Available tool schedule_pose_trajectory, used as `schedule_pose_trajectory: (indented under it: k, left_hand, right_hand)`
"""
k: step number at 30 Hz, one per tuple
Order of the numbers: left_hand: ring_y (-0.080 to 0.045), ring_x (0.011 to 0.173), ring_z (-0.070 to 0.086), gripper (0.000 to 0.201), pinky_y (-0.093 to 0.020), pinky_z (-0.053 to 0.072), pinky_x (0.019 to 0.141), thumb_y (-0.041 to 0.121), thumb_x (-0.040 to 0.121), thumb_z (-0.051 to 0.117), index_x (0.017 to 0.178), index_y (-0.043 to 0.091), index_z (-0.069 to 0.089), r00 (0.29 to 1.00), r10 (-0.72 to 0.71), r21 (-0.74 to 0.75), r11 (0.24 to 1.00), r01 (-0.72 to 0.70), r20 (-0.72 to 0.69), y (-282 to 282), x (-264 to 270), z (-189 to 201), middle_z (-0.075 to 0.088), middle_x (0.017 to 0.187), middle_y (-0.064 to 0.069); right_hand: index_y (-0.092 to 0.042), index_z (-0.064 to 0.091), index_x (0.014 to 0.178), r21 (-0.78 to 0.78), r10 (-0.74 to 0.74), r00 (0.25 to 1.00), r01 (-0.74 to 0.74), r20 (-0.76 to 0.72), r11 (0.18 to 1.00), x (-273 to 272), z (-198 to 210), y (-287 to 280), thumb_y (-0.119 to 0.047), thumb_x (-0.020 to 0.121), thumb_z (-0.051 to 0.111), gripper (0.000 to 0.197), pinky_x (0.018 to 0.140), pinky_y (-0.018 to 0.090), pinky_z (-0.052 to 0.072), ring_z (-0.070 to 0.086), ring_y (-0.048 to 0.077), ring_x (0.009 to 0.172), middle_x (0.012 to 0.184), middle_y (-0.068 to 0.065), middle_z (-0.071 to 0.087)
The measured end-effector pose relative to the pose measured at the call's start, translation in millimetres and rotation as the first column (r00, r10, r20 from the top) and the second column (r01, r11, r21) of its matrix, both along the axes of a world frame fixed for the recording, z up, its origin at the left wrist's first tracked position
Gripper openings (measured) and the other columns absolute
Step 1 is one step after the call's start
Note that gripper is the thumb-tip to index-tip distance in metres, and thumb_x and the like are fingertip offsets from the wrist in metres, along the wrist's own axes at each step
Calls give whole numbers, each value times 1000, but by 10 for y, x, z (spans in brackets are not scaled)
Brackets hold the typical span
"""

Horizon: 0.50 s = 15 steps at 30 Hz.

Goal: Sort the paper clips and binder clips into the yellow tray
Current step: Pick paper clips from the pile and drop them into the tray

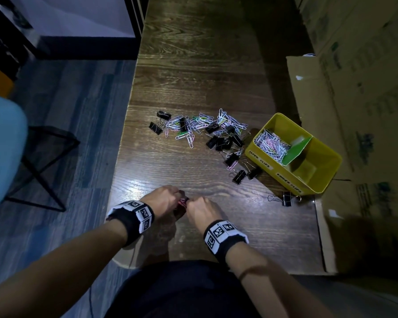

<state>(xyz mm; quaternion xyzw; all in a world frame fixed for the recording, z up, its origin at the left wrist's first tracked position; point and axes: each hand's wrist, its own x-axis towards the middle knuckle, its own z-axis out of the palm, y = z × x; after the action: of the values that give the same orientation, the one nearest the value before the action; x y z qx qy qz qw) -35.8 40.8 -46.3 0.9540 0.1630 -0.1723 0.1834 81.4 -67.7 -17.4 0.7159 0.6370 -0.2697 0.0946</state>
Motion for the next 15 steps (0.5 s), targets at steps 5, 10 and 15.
schedule_pose_trajectory:
  k: [5,10,15]
  left_hand:
    - [-22,81,64,15,-29,49,72,15,83,58,94,11,67,954,297,-154,945,-287,43,47,31,171,69,89,-5]
    - [-12,60,63,16,-19,52,58,0,80,65,82,16,68,613,789,-617,471,-631,-25,147,-137,101,66,68,-1]
    - [-16,45,52,29,-23,47,46,-17,83,44,96,0,63,198,924,-878,-219,-426,-327,100,-203,187,59,55,-7]
  right_hand:
    - [1,62,104,-67,66,998,-65,16,996,-12,7,65,1,90,53,16,66,33,46,65,33,86,92,18,64]
    - [-8,66,99,-44,-291,932,289,-216,956,100,-90,50,-14,95,48,20,68,31,52,66,28,80,91,15,68]
    - [-16,70,95,-179,-631,467,699,-620,693,244,-207,-30,-10,85,58,16,69,28,55,57,10,61,65,-11,61]
